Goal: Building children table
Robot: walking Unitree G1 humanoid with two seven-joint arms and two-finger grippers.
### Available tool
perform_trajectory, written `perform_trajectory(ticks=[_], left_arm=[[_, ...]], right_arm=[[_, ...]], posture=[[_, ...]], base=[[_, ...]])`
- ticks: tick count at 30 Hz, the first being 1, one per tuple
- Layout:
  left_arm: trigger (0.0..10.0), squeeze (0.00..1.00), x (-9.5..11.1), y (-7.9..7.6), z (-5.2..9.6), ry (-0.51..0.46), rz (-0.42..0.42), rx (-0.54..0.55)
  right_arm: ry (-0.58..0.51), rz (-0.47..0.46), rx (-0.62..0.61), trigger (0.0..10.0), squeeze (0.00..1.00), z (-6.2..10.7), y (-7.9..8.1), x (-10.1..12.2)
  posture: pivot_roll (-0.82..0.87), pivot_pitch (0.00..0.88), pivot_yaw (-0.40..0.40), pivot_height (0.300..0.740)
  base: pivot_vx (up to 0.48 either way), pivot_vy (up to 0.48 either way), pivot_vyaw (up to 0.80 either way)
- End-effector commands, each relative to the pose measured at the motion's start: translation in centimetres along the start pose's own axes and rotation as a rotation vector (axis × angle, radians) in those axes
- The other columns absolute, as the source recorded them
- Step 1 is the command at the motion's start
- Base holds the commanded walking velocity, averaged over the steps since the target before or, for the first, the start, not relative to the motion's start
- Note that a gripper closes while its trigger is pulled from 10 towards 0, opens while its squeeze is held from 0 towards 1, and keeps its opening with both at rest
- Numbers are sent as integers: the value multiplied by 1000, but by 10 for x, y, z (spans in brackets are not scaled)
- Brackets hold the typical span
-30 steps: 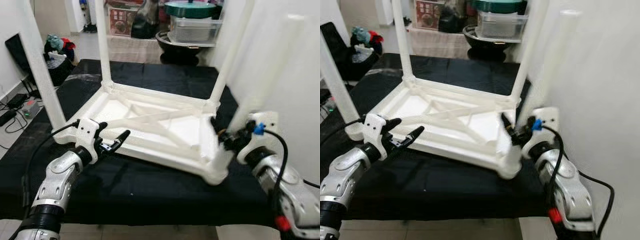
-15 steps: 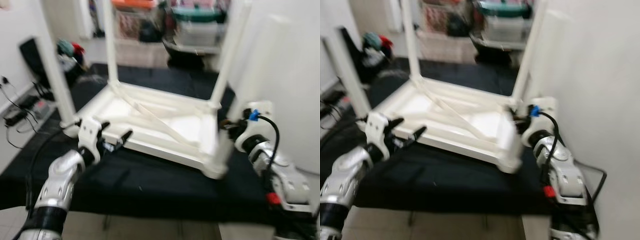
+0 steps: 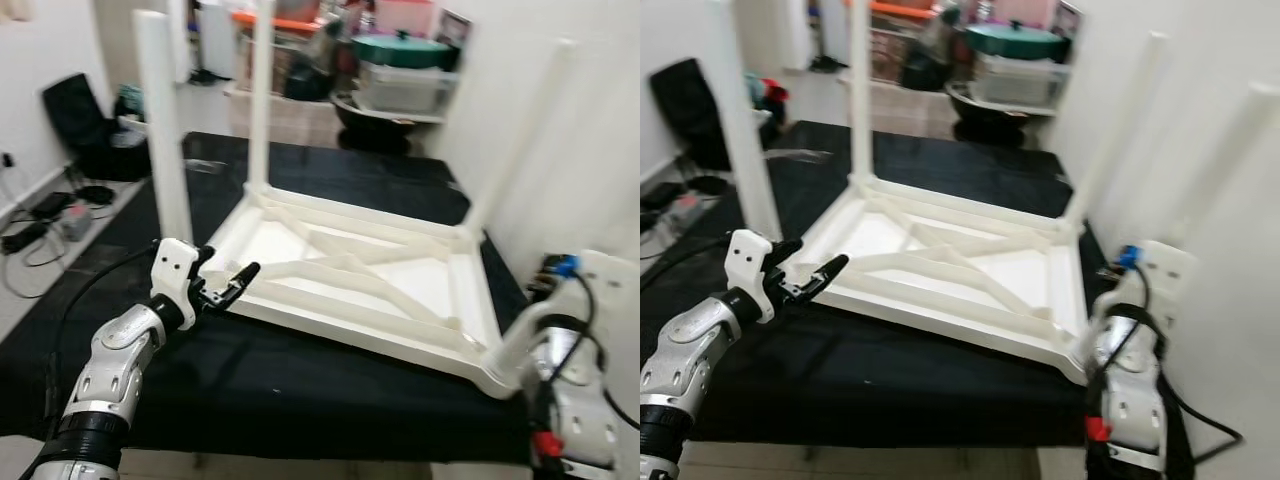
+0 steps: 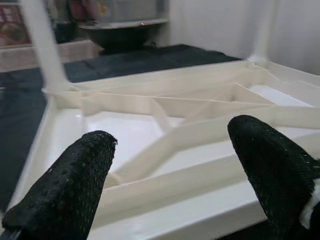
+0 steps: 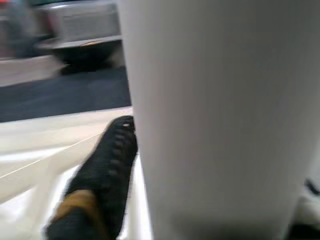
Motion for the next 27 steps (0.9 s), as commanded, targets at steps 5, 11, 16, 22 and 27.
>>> perform_trajectory(ticks=[5,11,16,22,27], left_arm=[[10000,353,-2,4,2,9,5,8],[10000,345,-2,3,2,5,6,10],[10000,349,-2,3,3,7,3,12],[10000,349,-2,3,5,9,2,12],[10000,349,-2,0,3,8,4,10]], right_arm=[[-133,-69,584,10000,0,12,39,45],[-154,-12,923,7490,0,41,44,45],[-142,1,952,0,0,40,44,37],[115,116,182,0,0,-20,-2,-2],[339,-35,-462,0,0,4,-39,-38]], posture=[[60,0,-85,740],[64,0,-94,740],[71,0,-95,740],[69,0,-95,740],[73,0,-91,740]], base=[[0,0,0],[0,0,0],[0,0,0],[0,0,0],[0,0,0]])
Point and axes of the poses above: a point about 5 cm out from each wrist's last joint towards the gripper, its own z axis pointing back from the gripper into the wrist, its own x axis along the axis of the wrist's last joint, y = z × x, the point moved 1 cm from there along -z, pointing out of the wrist towards the gripper, and after that the axes turned 4 degrees about z, right-handed, at the moved point
